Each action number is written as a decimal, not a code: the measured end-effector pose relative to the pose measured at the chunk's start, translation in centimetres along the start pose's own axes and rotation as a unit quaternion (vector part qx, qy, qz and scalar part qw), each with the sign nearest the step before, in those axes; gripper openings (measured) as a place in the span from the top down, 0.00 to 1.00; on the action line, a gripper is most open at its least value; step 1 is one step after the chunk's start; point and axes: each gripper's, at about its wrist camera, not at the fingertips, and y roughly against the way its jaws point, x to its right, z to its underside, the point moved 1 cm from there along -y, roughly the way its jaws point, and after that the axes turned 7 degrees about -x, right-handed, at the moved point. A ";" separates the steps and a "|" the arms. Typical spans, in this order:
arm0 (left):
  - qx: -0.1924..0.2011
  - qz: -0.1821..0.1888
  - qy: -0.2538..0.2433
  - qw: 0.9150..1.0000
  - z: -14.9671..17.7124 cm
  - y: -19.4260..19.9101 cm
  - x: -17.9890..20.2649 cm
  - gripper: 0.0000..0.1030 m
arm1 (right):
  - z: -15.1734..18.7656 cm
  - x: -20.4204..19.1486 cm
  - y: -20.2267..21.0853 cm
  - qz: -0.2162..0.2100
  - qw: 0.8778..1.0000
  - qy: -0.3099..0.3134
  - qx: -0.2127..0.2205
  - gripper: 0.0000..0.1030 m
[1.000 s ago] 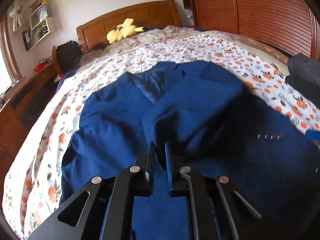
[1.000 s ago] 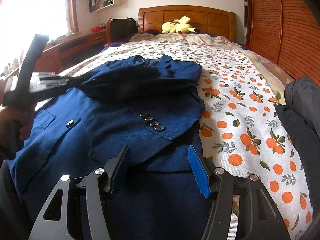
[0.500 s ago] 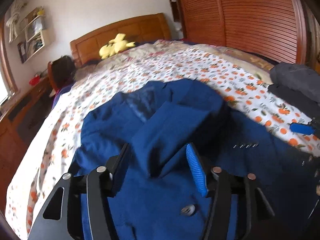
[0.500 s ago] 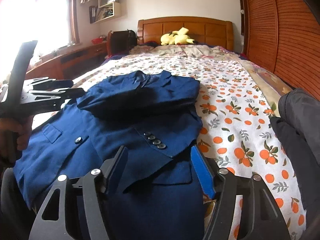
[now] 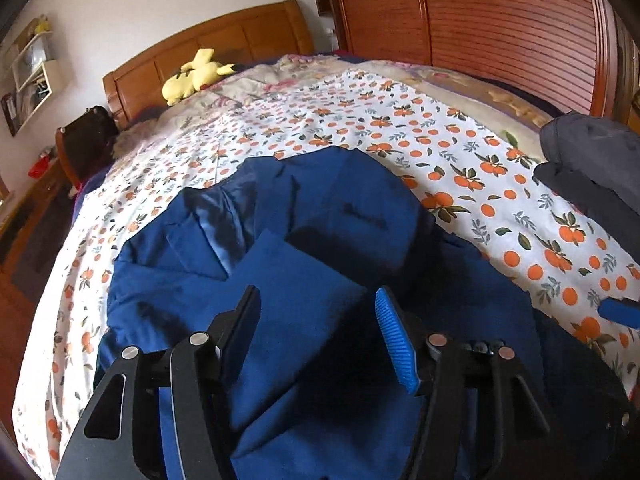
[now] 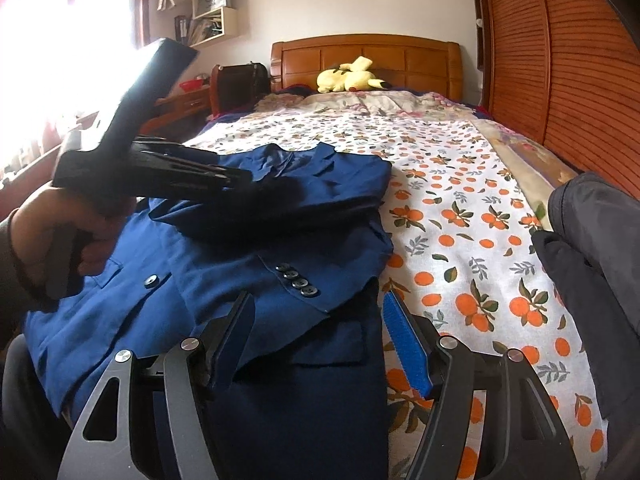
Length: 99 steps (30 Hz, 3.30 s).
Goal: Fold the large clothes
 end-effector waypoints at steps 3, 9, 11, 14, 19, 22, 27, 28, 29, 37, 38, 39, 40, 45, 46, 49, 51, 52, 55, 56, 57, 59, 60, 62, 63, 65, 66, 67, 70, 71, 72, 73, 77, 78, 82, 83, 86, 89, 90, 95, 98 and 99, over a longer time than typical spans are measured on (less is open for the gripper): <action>-0.011 -0.015 -0.010 1.000 -0.4 -1.1 0.5 0.40 | 0.1 -0.1 0.2 -0.002 1.000 0.002 0.002 0.38; -0.025 -0.033 -0.025 0.999 -0.4 -2.2 0.6 0.40 | -0.1 -0.8 0.1 -0.004 1.000 0.008 0.002 0.38; -0.028 -0.042 -0.034 0.998 -0.3 -2.5 0.5 0.64 | -0.1 -1.0 -0.1 -0.004 1.000 0.010 0.001 0.38; -0.022 -0.052 -0.029 0.998 0.0 -1.9 -0.5 0.90 | -0.2 -1.2 -0.2 -0.004 1.000 0.013 0.000 0.38; 0.015 -0.060 -0.006 0.998 1.5 1.6 -3.1 0.91 | -0.5 -1.7 -0.4 -0.006 1.000 0.015 0.002 0.38; 0.043 -0.058 0.023 0.997 3.0 4.5 -4.6 0.93 | -0.8 -2.2 -0.5 -0.008 1.000 0.019 0.003 0.38; 0.079 -0.066 0.061 0.993 6.2 8.5 -6.7 0.94 | -1.2 -3.3 -1.0 -0.009 1.000 0.025 0.005 0.38; 0.084 -0.067 0.068 0.992 7.1 9.1 -7.1 0.94 | -1.3 -3.6 -1.2 -0.009 1.000 0.027 0.005 0.38; 0.085 -0.067 0.072 0.992 7.7 9.4 -7.4 0.94 | -1.3 -3.8 -1.4 -0.008 1.000 0.028 0.004 0.38; 0.070 -0.049 0.110 0.990 13.6 10.5 -9.0 0.94 | -1.8 -5.6 -2.1 -0.001 0.999 0.038 0.006 0.38; 0.069 -0.045 0.114 0.990 14.3 10.5 -9.1 0.94 | -1.9 -5.8 -2.2 0.001 0.999 0.038 0.006 0.38; 0.067 -0.042 0.115 0.990 14.7 10.4 -9.1 0.94 | -1.9 -5.9 -2.4 0.002 0.999 0.038 0.006 0.38; 0.066 -0.040 0.116 0.990 15.2 10.4 -9.0 0.94 | -2.0 -6.0 -2.6 0.003 0.999 0.037 0.004 0.38; 0.061 -0.028 0.125 0.990 17.4 10.2 -9.2 0.94 | -1.9 -6.7 -3.7 0.014 0.999 0.036 -0.008 0.38; 0.060 -0.026 0.127 0.990 17.7 10.1 -9.2 0.94 | -1.9 -6.8 -3.9 0.015 0.999 0.037 -0.010 0.38; 0.060 -0.023 0.137 0.989 19.0 10.3 -9.5 0.94 | -1.8 -7.0 -4.3 0.024 0.999 0.036 -0.014 0.38; 0.065 -0.016 0.145 0.987 19.8 10.6 -9.9 0.94 | -1.8 -6.7 -4.4 0.026 0.999 0.031 -0.014 0.38; 0.065 -0.010 0.149 0.987 20.1 10.7 -10.0 0.94 | -1.8 -6.6 -4.3 0.026 0.999 0.025 -0.013 0.38; 0.065 -0.003 0.152 0.986 21.0 11.1 -10.1 0.94 | -1.8 -6.1 -4.3 0.029 0.999 0.014 -0.012 0.38; 0.065 0.000 0.151 0.986 21.3 11.2 -9.9 0.94 | -1.7 -6.0 -4.3 0.029 0.999 0.010 -0.012 0.38; 0.065 0.001 0.151 0.986 21.5 11.4 -9.9 0.94 | -1.7 -5.9 -4.4 0.029 0.999 0.008 -0.013 0.38; 0.063 0.004 0.151 0.986 21.8 11.6 -9.7 0.94 | -1.7 -5.8 -4.5 0.030 0.999 0.008 -0.014 0.38; 0.063 0.006 0.150 0.987 22.1 11.7 -9.5 0.94 | -1.7 -5.9 -4.6 0.031 0.999 0.010 -0.015 0.38; 0.065 0.011 0.149 0.987 22.3 12.1 -9.1 0.94 | -1.7 -6.0 -4.6 0.031 0.999 0.014 -0.015 0.38; 0.064 0.012 0.150 0.987 22.4 12.2 -9.0 0.94 | -1.6 -6.1 -4.7 0.030 0.999 0.016 -0.015 0.38; 0.059 0.014 0.154 0.986 22.8 12.3 -8.9 0.86 | -1.6 -6.1 -4.7 0.029 0.999 0.018 -0.016 0.38; 0.057 0.014 0.155 0.986 23.0 12.4 -8.9 0.85 | -1.5 -6.2 -4.8 0.028 0.999 0.019 -0.016 0.38; 0.057 0.009 0.156 0.986 23.2 12.5 -8.9 0.75 | -1.5 -6.1 -4.8 0.026 0.999 0.019 -0.016 0.38; 0.062 -0.005 0.159 0.985 24.0 13.2 -9.2 0.53 | -1.4 -6.1 -4.7 0.023 0.999 0.020 -0.016 0.38; 0.064 -0.008 0.160 0.985 24.2 13.4 -9.4 0.49 | -1.4 -6.2 -4.6 0.022 0.999 0.020 -0.016 0.38; 0.064 -0.012 0.160 0.985 24.4 13.7 -9.7 0.46 | -1.3 -6.2 -4.6 0.022 0.999 0.020 -0.016 0.38; 0.065 -0.017 0.160 0.985 24.6 13.9 -9.9 0.37 | -1.3 -6.2 -4.6 0.021 0.999 0.021 -0.016 0.38; 0.073 -0.043 0.157 0.984 25.6 15.1 -10.8 0.12 | -1.3 -6.3 -4.6 0.021 0.999 0.023 -0.016 0.38; 0.074 -0.054 0.156 0.984 25.9 15.4 -11.1 0.08 | -1.2 -6.3 -4.6 0.021 0.999 0.023 -0.016 0.38; 0.074 -0.065 0.161 0.982 27.2 16.1 -12.4 0.02 | -1.2 -6.3 -4.7 0.021 0.999 0.024 -0.017 0.38; 0.071 -0.066 0.163 0.982 27.5 16.1 -12.8 0.02 | -1.2 -6.3 -4.7 0.021 0.999 0.025 -0.018 0.38; 0.062 -0.071 0.172 0.981 28.5 16.1 -13.8 0.02 | -1.1 -6.4 -4.9 0.023 0.999 0.027 -0.020 0.38; 0.054 -0.074 0.181 0.979 29.4 16.0 -14.8 0.02 | -1.1 -6.5 -4.9 0.025 0.999 0.028 -0.021 0.38; 0.052 -0.074 0.184 0.979 29.7 15.9 -15.2 0.02 | -1.1 -6.5 -4.9 0.026 0.999 0.029 -0.021 0.38; 0.050 -0.078 0.192 0.977 30.8 16.1 -16.1 0.02 | -1.2 -6.7 -4.5 0.035 0.999 0.033 -0.012 0.35; 0.043 -0.076 0.193 0.977 31.5 15.9 -16.4 0.02 | -1.2 -6.9 -3.7 0.043 0.998 0.041 -0.012 0.34; 0.041 -0.075 0.193 0.978 31.6 15.8 -16.5 0.02 | -1.2 -6.9 -3.4 0.044 0.998 0.042 -0.012 0.34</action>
